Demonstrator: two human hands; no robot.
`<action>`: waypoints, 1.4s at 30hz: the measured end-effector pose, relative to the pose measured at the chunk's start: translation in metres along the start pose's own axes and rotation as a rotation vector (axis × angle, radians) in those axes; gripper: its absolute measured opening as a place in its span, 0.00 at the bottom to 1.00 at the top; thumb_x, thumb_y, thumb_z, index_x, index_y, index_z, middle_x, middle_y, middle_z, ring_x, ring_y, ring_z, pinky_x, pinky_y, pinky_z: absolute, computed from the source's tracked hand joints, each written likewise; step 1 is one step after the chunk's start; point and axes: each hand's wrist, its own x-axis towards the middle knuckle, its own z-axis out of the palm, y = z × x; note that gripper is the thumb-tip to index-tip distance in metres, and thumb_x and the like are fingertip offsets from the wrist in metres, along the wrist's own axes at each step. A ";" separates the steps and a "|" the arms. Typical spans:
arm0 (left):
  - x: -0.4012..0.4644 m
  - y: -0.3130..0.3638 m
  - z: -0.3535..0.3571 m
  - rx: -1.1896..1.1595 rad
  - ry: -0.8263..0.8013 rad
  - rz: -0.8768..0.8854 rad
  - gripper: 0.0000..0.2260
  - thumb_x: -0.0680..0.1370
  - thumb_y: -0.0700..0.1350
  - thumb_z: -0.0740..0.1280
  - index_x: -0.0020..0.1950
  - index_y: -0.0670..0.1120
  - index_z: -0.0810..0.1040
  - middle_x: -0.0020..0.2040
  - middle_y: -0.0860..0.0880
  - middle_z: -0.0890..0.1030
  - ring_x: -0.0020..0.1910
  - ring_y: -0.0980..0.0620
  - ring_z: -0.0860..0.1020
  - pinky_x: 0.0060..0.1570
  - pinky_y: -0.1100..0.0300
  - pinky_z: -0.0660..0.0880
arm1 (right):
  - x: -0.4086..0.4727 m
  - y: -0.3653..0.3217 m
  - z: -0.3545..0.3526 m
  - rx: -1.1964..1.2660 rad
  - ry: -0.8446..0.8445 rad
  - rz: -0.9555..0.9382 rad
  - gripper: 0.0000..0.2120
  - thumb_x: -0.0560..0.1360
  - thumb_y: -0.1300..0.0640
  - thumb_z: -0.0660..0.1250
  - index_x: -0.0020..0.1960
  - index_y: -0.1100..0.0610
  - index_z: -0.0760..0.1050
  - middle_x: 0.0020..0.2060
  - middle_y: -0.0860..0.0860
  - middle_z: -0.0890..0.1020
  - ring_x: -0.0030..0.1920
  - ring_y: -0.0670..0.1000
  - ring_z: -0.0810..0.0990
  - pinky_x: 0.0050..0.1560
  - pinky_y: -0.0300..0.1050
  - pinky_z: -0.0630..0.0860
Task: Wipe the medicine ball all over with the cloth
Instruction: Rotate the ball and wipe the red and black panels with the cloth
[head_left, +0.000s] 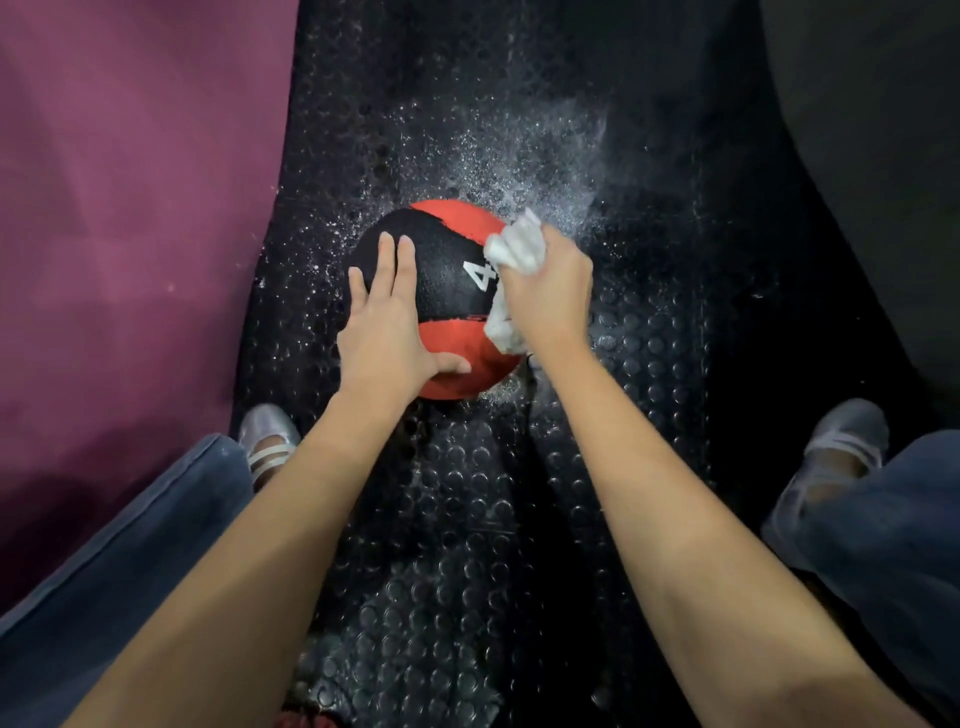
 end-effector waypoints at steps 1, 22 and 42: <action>0.002 0.000 -0.002 -0.011 -0.007 -0.007 0.61 0.62 0.58 0.79 0.80 0.50 0.39 0.80 0.55 0.40 0.79 0.42 0.45 0.68 0.41 0.65 | -0.004 0.000 0.003 0.022 0.003 -0.007 0.05 0.73 0.63 0.65 0.48 0.63 0.77 0.39 0.56 0.79 0.38 0.52 0.75 0.38 0.43 0.69; -0.001 0.000 0.000 -0.056 0.017 -0.008 0.61 0.62 0.58 0.79 0.80 0.51 0.39 0.79 0.56 0.39 0.79 0.42 0.44 0.69 0.40 0.63 | -0.045 0.025 -0.001 0.153 0.039 0.174 0.04 0.71 0.65 0.68 0.43 0.60 0.74 0.34 0.48 0.73 0.34 0.44 0.71 0.32 0.25 0.64; 0.001 0.010 0.000 -0.048 -0.002 -0.051 0.62 0.62 0.58 0.79 0.79 0.51 0.37 0.79 0.55 0.38 0.78 0.42 0.44 0.67 0.42 0.66 | -0.012 0.018 -0.014 0.160 -0.056 0.246 0.04 0.72 0.60 0.68 0.46 0.58 0.75 0.39 0.50 0.77 0.41 0.50 0.76 0.41 0.39 0.69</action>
